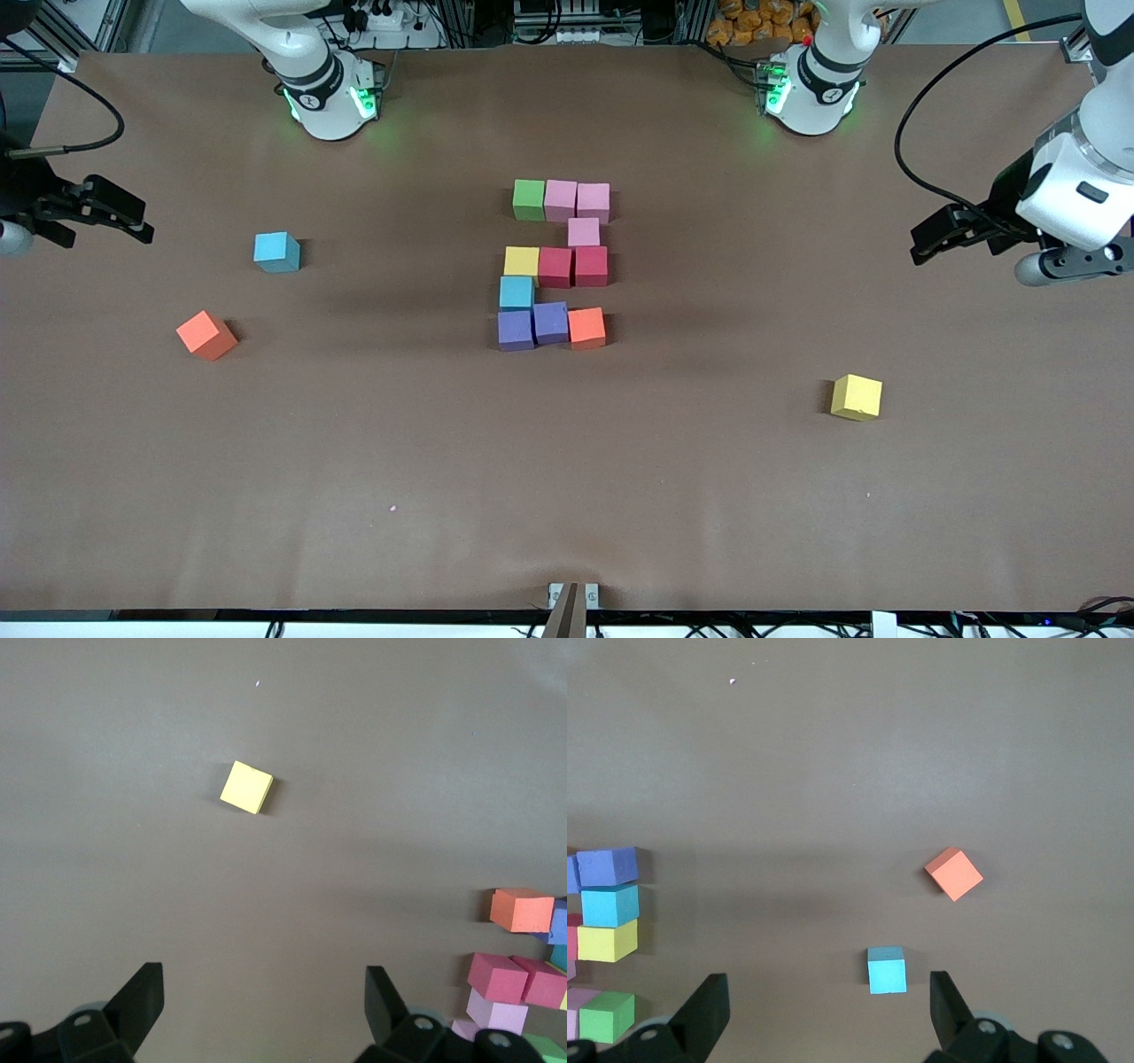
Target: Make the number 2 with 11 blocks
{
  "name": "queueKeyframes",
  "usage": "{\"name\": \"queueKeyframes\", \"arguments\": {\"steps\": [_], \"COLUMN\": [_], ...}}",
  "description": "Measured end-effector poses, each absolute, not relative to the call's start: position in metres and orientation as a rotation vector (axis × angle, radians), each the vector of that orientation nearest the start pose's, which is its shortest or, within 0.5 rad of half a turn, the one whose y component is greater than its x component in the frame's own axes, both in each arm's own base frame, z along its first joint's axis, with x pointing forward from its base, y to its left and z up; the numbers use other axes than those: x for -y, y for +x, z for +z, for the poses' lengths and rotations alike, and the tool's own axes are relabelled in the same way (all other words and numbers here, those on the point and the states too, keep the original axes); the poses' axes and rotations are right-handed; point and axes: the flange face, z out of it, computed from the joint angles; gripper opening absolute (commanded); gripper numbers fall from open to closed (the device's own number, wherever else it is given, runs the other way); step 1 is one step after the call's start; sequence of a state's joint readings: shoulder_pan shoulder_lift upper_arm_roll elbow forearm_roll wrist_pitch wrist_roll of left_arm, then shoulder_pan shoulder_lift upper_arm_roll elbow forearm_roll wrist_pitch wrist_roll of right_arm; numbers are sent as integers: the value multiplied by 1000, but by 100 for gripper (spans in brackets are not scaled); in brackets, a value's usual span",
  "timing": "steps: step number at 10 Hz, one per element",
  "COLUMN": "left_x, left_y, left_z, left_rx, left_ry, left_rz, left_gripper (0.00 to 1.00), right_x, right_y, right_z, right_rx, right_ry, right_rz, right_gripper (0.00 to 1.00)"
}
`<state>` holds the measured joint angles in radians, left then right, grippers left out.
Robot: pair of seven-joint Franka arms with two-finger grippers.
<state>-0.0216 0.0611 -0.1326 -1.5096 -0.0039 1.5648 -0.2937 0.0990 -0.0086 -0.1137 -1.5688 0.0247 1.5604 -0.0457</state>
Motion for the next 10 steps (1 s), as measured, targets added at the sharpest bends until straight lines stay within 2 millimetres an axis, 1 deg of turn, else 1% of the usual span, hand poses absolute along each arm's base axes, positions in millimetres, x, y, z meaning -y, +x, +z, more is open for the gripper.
{"name": "queueKeyframes", "arguments": {"steps": [3, 5, 7, 10], "left_x": [74, 68, 59, 58], "left_y": [554, 552, 552, 551], "left_z": [631, 634, 636, 636], "left_rx": [246, 208, 220, 216], "left_ry": [-3138, -3141, -3140, -3140], "left_rz": [-2, -13, -15, -8], "left_gripper": [100, 100, 100, 100], "right_x": [7, 5, 5, 6], "right_y": [551, 552, 552, 553], "right_z": [629, 628, 629, 630], "right_rx": [46, 50, 50, 46], "right_ry": [-3116, -3116, -3116, -3117], "right_rz": [0, 0, -2, -26], "right_gripper": [100, 100, 100, 100]}}
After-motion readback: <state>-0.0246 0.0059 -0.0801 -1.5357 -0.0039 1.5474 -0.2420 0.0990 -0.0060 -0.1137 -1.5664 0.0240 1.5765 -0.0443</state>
